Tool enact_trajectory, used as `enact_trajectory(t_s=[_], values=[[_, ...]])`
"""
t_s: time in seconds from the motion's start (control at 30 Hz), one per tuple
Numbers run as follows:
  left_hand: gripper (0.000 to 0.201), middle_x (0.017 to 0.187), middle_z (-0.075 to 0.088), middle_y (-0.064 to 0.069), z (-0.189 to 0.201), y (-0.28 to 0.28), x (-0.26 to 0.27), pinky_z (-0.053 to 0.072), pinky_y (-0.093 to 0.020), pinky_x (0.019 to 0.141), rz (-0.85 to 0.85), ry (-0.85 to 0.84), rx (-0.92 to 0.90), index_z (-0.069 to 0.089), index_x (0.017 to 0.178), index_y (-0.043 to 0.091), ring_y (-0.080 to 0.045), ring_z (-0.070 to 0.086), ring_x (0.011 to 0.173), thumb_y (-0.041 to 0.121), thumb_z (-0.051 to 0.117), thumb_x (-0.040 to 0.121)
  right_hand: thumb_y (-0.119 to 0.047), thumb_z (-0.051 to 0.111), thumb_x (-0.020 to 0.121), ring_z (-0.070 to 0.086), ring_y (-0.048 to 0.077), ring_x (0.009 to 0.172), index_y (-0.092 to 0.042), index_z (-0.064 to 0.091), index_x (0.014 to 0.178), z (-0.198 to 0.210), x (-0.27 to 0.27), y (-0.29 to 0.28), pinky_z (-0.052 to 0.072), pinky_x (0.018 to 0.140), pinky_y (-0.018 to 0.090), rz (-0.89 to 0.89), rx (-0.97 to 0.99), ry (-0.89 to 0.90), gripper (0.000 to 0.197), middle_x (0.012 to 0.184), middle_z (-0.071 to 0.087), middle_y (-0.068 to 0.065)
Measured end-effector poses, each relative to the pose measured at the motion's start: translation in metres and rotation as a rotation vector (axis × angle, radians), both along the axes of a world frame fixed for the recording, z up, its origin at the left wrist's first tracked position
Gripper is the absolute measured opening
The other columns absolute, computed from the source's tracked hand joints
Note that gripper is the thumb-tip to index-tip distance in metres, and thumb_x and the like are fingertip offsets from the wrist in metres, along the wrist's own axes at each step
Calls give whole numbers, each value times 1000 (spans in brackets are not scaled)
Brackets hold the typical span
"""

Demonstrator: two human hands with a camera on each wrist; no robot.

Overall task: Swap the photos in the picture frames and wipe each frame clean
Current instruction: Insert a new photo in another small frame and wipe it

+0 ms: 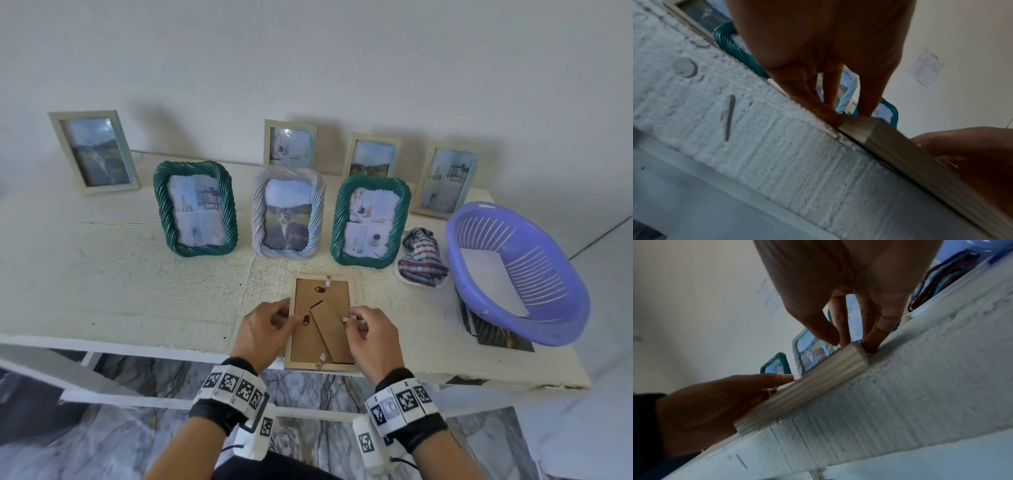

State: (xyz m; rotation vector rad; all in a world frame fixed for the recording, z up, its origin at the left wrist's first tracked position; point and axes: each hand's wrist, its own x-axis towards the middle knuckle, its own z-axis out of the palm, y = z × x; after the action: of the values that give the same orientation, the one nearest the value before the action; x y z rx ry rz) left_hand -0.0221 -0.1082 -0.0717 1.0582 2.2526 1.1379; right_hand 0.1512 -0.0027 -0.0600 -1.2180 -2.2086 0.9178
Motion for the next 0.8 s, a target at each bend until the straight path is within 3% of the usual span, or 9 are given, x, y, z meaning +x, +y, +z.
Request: enact_trajectory(t_s=[0.07, 0.17, 0.3, 0.37, 0.43, 0.5, 0.63, 0.7, 0.8], values=[[47, 93, 66, 2, -1, -2, -2, 46, -11, 71, -36, -3, -8, 62, 125, 21, -4, 62, 82, 33, 74, 82, -16, 60, 89, 56, 14, 82, -15, 69, 105, -1, -2, -1, 44, 75, 16, 27, 30, -48, 18, 96, 55, 2], [44, 93, 66, 5, -4, -1, -3, 53, -20, 73, -25, 46, 16, 64, 121, 22, -2, 61, 77, 33, 75, 81, -17, 63, 87, 50, 11, 78, -17, 70, 102, -1, -6, -3, 31, 67, 2, 60, 53, -94, 17, 96, 47, 1], [36, 91, 67, 7, -8, 3, -2, 49, -18, 67, 20, 114, 9, 66, 115, 21, -3, 60, 74, 35, 72, 82, -19, 64, 87, 49, 15, 75, -12, 64, 91, -2, -8, 1, 35, 64, 15, 72, 88, -149, 9, 94, 45, 1], [34, 89, 66, 9, -9, 6, 1, 50, -22, 67, 58, 145, -21, 66, 112, 21, -5, 60, 73, 39, 69, 84, -16, 64, 87, 49, 14, 73, -8, 61, 88, -3, -8, 5, 36, 62, 14, 83, 70, -168, 8, 94, 45, 2], [31, 88, 66, 8, -7, 10, 4, 47, -24, 66, 90, 169, -59, 65, 109, 21, -8, 60, 72, 42, 65, 85, -12, 62, 88, 51, 14, 75, -8, 59, 92, -2, -5, 8, 42, 65, 13, 101, 47, -166, 6, 96, 49, 3], [31, 89, 67, 5, -6, 15, 5, 45, -25, 67, 107, 184, -88, 63, 106, 19, -11, 59, 74, 42, 63, 87, -8, 60, 87, 54, 15, 79, -12, 54, 99, 0, -3, 11, 48, 68, 21, 123, 32, -181, 14, 98, 53, 3], [29, 92, 68, -1, -7, 19, 7, 46, -29, 69, 108, 197, -106, 61, 106, 15, -18, 58, 77, 38, 62, 88, -8, 60, 85, 46, 5, 73, -16, 46, 107, 4, -3, 14, 35, 58, 12, 149, -3, -243, 27, 95, 48, 0], [28, 91, 67, 0, -7, 19, 7, 44, -29, 67, 112, 192, -104, 61, 104, 16, -16, 55, 74, 38, 62, 88, -9, 60, 85, 48, 4, 74, -17, 46, 107, 3, -1, 15, 37, 59, 12, 164, -5, -240, 27, 97, 48, -1], [28, 86, 66, 6, -10, 16, 4, 47, -28, 65, 99, 149, -60, 62, 104, 18, -12, 58, 71, 39, 65, 86, -12, 60, 85, 54, 13, 81, -19, 48, 107, 3, 2, 20, 44, 69, 19, 185, -34, -216, 26, 98, 53, 1]])
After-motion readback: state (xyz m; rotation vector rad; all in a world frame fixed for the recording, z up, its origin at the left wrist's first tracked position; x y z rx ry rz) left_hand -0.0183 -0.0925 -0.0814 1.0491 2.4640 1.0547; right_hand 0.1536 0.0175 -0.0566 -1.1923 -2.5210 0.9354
